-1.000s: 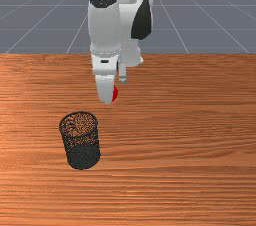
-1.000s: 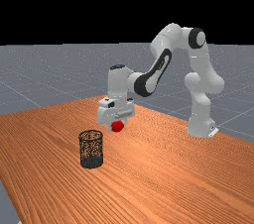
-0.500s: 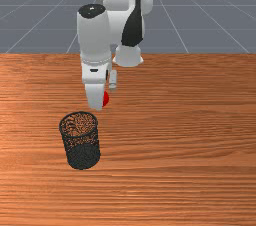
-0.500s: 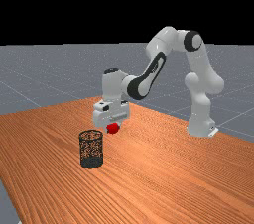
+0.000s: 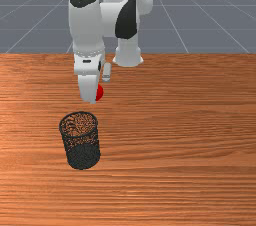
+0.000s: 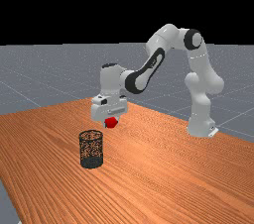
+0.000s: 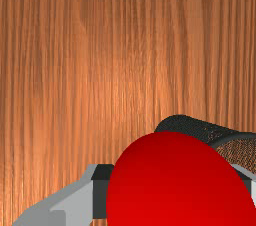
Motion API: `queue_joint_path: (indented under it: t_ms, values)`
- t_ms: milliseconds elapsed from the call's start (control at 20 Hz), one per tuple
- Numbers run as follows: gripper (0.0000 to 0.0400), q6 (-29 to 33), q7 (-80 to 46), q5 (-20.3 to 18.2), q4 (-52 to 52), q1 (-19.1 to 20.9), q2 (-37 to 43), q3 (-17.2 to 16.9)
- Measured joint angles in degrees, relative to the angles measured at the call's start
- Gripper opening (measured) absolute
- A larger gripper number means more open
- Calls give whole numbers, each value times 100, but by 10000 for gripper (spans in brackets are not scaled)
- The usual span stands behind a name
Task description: Put the ball into the container
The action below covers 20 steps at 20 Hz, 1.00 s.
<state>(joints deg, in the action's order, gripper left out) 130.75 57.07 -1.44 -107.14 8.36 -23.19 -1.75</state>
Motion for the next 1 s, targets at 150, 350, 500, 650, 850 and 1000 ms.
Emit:
queue_joint_path:
  t_ms: [150,350,500,650,850,1000]
  values:
    - [279,-284,-64,48,455,-27,-268,-13]
    - [279,-684,-220,20,1677,-65,-1027,-6]
    - [279,-804,-141,65,1972,-71,-1220,-2]
    - [279,-848,24,23,2056,36,-1276,2]
    - [332,-906,261,1,2183,190,-1360,-11]
    - [385,-939,376,-7,2263,277,-1408,-25]
